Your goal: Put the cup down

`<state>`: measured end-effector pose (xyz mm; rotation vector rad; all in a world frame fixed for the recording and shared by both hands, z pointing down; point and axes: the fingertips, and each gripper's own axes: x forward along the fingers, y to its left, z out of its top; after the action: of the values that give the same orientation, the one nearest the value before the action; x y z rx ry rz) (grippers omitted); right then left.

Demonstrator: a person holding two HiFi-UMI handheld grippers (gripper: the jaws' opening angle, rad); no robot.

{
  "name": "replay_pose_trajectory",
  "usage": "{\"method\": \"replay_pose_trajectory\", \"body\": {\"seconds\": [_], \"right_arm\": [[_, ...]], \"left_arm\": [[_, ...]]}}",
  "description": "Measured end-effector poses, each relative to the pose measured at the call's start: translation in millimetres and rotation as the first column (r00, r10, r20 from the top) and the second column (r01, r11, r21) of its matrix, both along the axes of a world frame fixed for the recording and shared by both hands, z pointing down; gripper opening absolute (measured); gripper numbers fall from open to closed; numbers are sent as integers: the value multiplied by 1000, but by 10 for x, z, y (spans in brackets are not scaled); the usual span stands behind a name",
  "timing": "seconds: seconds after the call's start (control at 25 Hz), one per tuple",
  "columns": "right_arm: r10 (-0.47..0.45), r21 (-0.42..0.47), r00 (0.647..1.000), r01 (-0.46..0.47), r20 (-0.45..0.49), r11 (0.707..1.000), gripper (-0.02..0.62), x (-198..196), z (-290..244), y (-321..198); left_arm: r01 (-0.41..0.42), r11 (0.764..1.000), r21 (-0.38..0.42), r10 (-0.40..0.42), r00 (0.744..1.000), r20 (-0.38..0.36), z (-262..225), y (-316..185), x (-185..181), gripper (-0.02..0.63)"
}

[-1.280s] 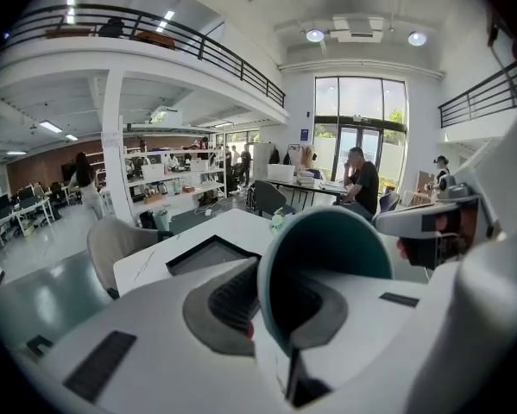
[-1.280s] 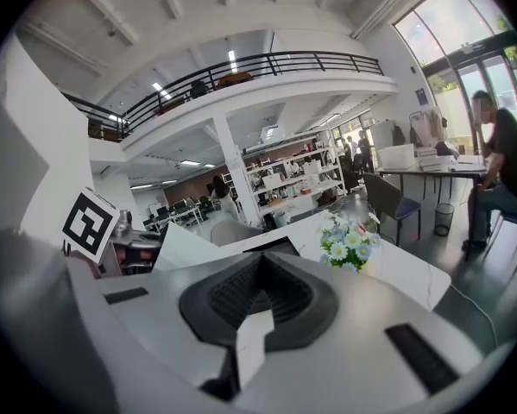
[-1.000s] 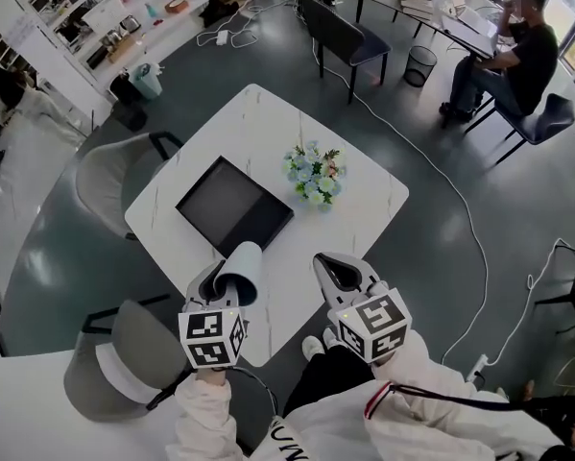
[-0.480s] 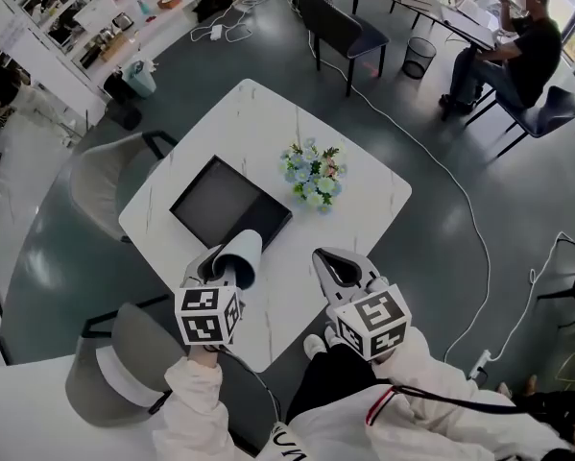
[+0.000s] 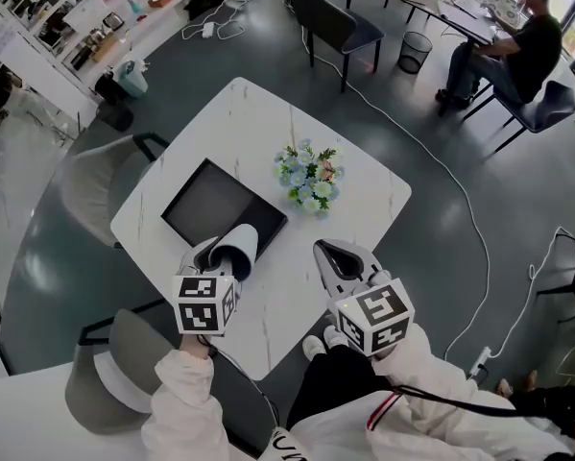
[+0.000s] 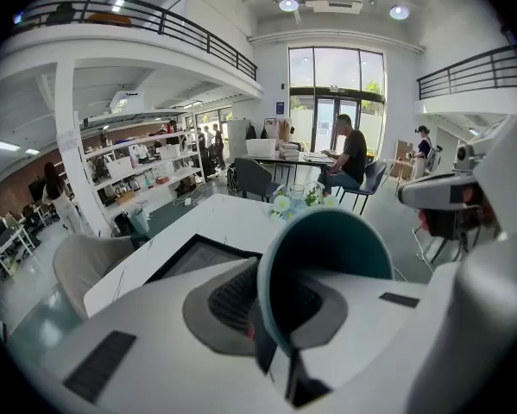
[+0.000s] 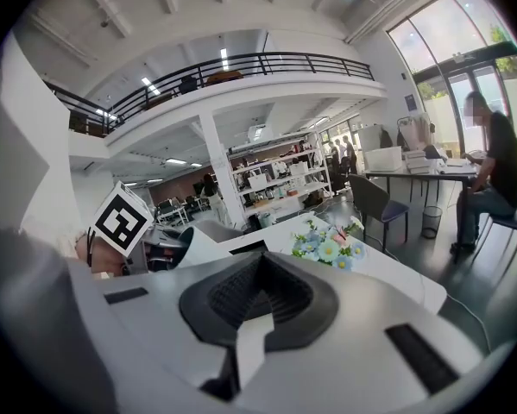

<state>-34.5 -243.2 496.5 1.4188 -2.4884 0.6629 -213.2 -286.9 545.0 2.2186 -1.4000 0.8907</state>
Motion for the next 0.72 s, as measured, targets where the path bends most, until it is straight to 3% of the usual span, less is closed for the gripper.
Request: {"method": "replay_pose_trajectory", "body": {"seconds": [0.72], "right_arm": [[39, -10, 999, -39, -8, 999, 5, 99, 203, -298]], "left_arm": [[-70, 986, -152, 77, 996, 43, 538, -518, 63, 38]]}}
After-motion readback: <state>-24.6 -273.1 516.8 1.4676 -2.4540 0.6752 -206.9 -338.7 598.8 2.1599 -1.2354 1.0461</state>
